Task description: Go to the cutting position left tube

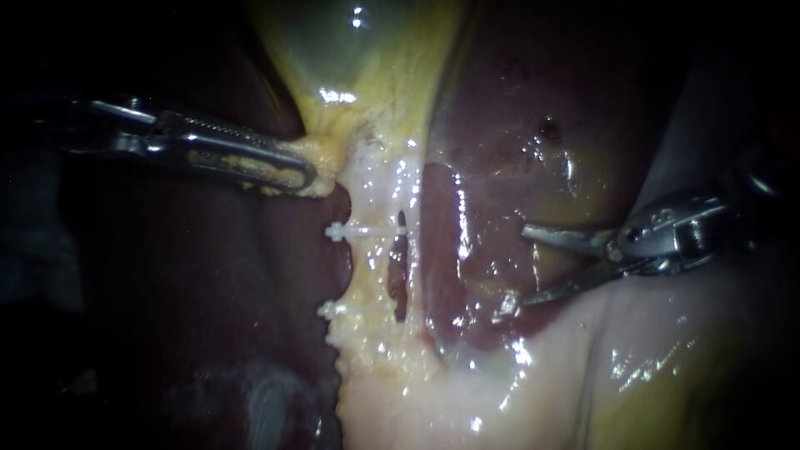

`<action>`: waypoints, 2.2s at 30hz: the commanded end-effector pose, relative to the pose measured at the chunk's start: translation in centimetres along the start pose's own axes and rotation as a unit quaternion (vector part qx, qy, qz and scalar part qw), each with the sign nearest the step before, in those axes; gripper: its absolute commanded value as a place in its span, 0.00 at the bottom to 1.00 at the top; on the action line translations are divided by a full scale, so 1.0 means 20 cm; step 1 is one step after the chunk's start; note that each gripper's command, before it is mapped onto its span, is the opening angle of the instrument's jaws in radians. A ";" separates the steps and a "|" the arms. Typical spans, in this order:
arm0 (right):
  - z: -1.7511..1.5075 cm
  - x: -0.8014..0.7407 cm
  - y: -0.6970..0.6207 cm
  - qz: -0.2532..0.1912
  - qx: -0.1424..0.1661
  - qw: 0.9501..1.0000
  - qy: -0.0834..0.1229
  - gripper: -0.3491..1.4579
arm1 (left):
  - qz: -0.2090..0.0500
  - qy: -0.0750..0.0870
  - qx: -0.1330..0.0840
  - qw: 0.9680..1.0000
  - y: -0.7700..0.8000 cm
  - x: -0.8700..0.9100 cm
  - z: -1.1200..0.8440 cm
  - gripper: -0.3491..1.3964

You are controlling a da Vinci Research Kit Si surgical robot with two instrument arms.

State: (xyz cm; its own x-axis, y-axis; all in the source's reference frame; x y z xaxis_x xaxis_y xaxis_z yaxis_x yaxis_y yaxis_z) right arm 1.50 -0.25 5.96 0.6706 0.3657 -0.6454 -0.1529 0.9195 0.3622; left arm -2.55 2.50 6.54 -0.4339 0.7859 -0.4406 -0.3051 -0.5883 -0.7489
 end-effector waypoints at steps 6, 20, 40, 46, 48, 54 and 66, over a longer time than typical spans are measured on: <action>0.001 0.000 0.000 0.001 -0.001 1.000 0.000 0.99 | 0.000 -0.001 -0.005 1.000 0.002 0.001 -0.012 0.00; 0.003 0.002 0.000 0.001 0.015 1.000 0.002 0.99 | -0.010 0.014 0.010 1.000 0.011 0.012 -0.042 0.00; 0.045 0.036 -0.012 0.014 0.107 0.994 0.033 0.99 | -0.008 0.015 0.013 1.000 0.013 0.012 -0.040 0.00; 0.059 0.038 -0.011 0.025 0.123 0.992 0.032 0.99 | -0.008 0.015 0.013 1.000 0.014 0.012 -0.040 0.00; 0.063 0.036 -0.011 0.028 0.127 0.991 0.031 0.99 | -0.008 0.015 0.013 1.000 0.014 0.012 -0.040 0.00; 0.071 0.028 -0.009 0.045 0.140 0.989 0.027 0.99 | -0.008 0.015 0.013 1.000 0.014 0.012 -0.040 0.00; 0.078 0.015 -0.001 0.076 0.159 0.984 0.020 0.99 | -0.007 0.015 0.013 1.000 0.014 0.011 -0.039 0.00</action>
State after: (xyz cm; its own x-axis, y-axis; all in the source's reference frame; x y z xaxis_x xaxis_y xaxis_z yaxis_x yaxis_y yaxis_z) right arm 2.83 -0.37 6.84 0.6271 0.5106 -0.5882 -0.0092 0.7600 0.6499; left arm -2.07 2.67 5.84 -0.4037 0.7997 -0.4444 -0.3337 -0.5810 -0.7423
